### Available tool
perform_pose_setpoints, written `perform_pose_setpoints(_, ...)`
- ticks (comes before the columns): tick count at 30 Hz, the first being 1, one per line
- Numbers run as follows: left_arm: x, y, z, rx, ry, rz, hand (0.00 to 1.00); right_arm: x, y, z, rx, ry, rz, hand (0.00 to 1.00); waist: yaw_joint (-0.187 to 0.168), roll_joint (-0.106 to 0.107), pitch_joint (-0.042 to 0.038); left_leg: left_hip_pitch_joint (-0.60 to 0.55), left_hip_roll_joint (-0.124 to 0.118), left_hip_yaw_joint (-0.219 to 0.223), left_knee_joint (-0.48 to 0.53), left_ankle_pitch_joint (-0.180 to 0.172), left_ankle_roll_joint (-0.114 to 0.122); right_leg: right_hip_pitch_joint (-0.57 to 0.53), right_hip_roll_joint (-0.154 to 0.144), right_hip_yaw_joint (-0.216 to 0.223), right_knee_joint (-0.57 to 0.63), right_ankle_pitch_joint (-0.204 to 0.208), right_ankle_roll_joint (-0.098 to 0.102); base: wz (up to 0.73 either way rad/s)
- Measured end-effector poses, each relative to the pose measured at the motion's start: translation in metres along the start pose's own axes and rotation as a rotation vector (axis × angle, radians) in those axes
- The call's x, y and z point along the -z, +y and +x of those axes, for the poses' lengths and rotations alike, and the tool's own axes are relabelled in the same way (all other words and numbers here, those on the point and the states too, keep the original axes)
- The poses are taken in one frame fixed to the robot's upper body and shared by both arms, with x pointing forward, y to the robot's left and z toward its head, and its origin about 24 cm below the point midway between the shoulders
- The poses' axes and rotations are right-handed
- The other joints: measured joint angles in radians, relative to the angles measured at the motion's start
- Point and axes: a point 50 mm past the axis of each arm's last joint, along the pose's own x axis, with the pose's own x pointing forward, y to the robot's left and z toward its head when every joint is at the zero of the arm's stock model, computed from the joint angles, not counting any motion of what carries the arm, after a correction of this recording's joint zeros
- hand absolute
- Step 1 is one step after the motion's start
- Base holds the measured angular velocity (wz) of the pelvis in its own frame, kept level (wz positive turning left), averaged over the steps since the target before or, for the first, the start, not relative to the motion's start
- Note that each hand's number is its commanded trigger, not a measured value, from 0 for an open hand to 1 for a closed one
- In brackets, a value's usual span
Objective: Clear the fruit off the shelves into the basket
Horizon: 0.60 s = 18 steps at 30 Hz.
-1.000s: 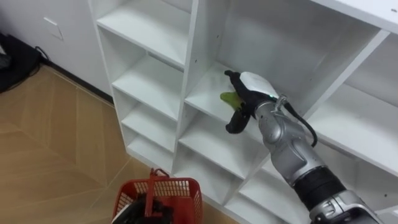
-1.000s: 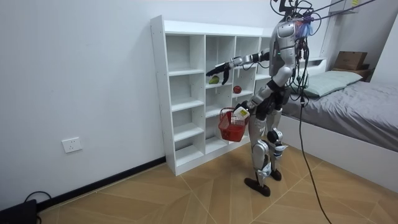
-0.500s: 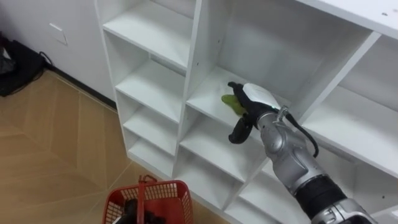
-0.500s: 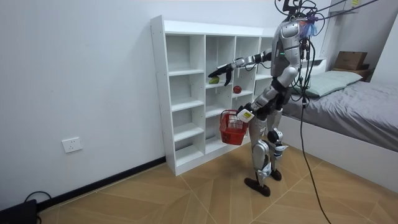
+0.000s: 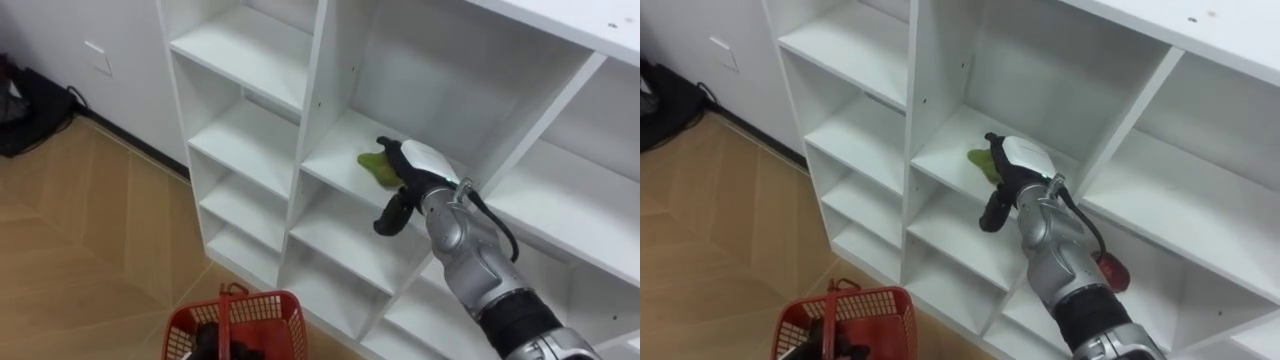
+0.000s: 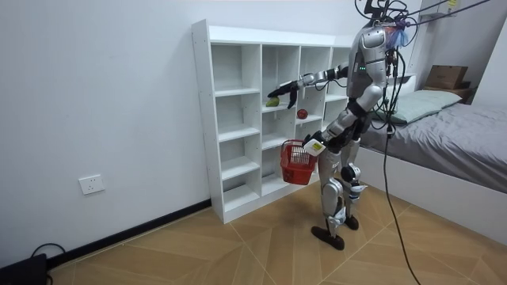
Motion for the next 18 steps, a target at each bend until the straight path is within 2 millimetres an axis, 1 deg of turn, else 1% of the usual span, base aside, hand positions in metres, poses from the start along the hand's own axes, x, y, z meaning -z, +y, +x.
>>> perform_pose_setpoints(1,0.000,0.000,0.000,-0.001,0.000,-0.001,1.00,0.000,0.000,0.000,0.004,0.001,0.001,0.91,0.000,0.000,0.0000,0.002,0.000,0.000,-0.001,0.000,0.000,0.002,0.000,0.000,0.000,0.000,0.000,0.00)
perform_pose_setpoints(2,0.000,0.000,0.000,-0.002,0.001,-0.002,1.00,0.000,-0.002,0.000,0.021,0.001,0.004,0.90,0.000,-0.001,-0.0003,0.004,0.000,0.000,-0.001,0.000,0.000,0.004,0.000,0.000,0.000,0.000,0.000,0.00)
perform_pose_setpoints(4,0.001,0.001,-0.001,-0.004,0.001,-0.004,1.00,0.002,-0.005,0.000,0.043,0.002,0.024,0.91,0.000,0.000,-0.0002,0.006,0.000,0.000,-0.004,0.000,0.000,0.007,0.000,-0.002,-0.001,0.000,0.000,0.00)
perform_pose_setpoints(5,0.001,0.002,-0.002,-0.006,0.000,-0.004,1.00,0.002,-0.006,0.000,0.046,0.004,0.044,0.91,-0.001,-0.002,-0.0017,0.006,0.000,0.001,-0.010,0.000,0.000,0.007,0.000,-0.002,-0.001,0.000,0.000,0.00)
perform_pose_setpoints(7,0.002,0.003,-0.003,-0.009,0.000,-0.008,1.00,0.003,-0.005,0.000,0.043,0.005,0.064,0.86,-0.001,-0.004,-0.0030,0.009,0.000,0.001,-0.011,0.000,0.000,0.009,0.000,-0.003,-0.001,0.000,0.000,0.00)
perform_pose_setpoints(8,0.003,0.003,-0.003,-0.011,-0.001,-0.017,1.00,0.003,-0.004,0.000,0.039,0.005,0.083,0.87,-0.002,-0.004,-0.0029,0.011,0.000,0.001,-0.011,0.000,0.000,0.012,0.000,-0.004,-0.001,0.000,0.000,0.00)
perform_pose_setpoints(10,0.003,0.003,-0.004,-0.013,-0.002,-0.021,1.00,0.004,-0.004,0.000,0.043,0.007,0.100,1.00,-0.002,-0.004,-0.0028,0.012,-0.001,0.001,-0.010,0.000,0.000,0.014,0.000,-0.005,-0.001,0.000,0.000,0.00)
perform_pose_setpoints(15,0.003,0.003,-0.004,-0.013,-0.002,-0.021,1.00,0.007,0.001,-0.002,0.048,0.007,0.136,1.00,-0.001,-0.003,-0.0017,0.018,0.000,0.001,-0.010,0.000,0.000,0.020,0.000,-0.006,0.000,0.000,0.000,0.00)
perform_pose_setpoints(18,0.004,0.003,-0.004,-0.015,0.000,-0.023,1.00,0.009,0.004,-0.004,0.053,0.010,0.160,1.00,-0.003,0.001,0.0009,0.026,-0.001,0.001,-0.011,0.000,0.000,0.029,-0.001,-0.005,-0.002,0.000,0.000,0.00)
